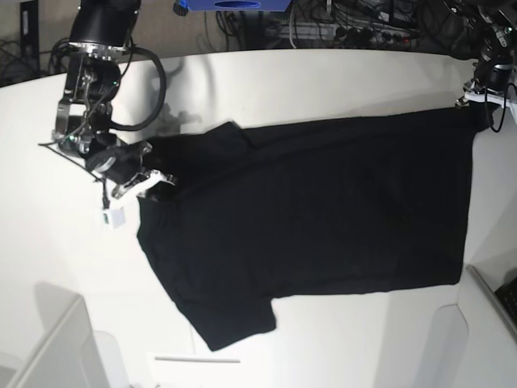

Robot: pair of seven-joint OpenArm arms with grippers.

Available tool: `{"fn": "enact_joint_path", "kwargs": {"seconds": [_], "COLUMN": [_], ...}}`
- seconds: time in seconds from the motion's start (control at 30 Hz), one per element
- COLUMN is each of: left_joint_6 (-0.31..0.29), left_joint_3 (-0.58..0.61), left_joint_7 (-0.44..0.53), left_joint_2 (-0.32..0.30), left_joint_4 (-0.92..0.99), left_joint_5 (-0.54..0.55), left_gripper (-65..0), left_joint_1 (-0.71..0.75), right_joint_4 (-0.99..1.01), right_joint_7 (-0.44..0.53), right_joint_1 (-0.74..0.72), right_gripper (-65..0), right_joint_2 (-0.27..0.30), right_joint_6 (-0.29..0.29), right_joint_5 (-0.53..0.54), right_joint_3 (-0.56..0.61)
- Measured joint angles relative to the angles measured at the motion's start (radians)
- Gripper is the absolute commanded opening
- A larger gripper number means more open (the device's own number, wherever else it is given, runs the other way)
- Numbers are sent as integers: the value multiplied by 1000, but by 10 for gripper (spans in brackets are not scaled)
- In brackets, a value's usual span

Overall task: Fold the T-shirt properly
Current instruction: 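Swing the right gripper outward to straighten the shirt's shoulder edge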

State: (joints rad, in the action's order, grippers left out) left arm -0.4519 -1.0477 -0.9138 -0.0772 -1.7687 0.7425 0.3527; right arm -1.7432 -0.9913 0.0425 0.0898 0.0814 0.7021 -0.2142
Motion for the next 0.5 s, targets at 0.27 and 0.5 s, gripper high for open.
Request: {"fn": "enact_joint_path", "kwargs": {"seconds": [0.27,0.5], "left_joint_6": [4,3], "left_joint_3": [-3,-2], "left_joint_7": [-43,-90], "left_joint_2": [9,5], "left_joint_4": [0,9], "left_joint_5": [-133,-193], "left_gripper": [-650,-650], "left_joint_1": [-59,-138], "right_joint_4": [56,63], "right_joint_7": [1,3], "right_joint_1": [-15,-32], "right_gripper": [-650,-650], "right_joint_2": [-1,-3], "right_joint_6": [-4,-5], "right_joint_5": [-1,2], "right_joint_3": [0,0]}}
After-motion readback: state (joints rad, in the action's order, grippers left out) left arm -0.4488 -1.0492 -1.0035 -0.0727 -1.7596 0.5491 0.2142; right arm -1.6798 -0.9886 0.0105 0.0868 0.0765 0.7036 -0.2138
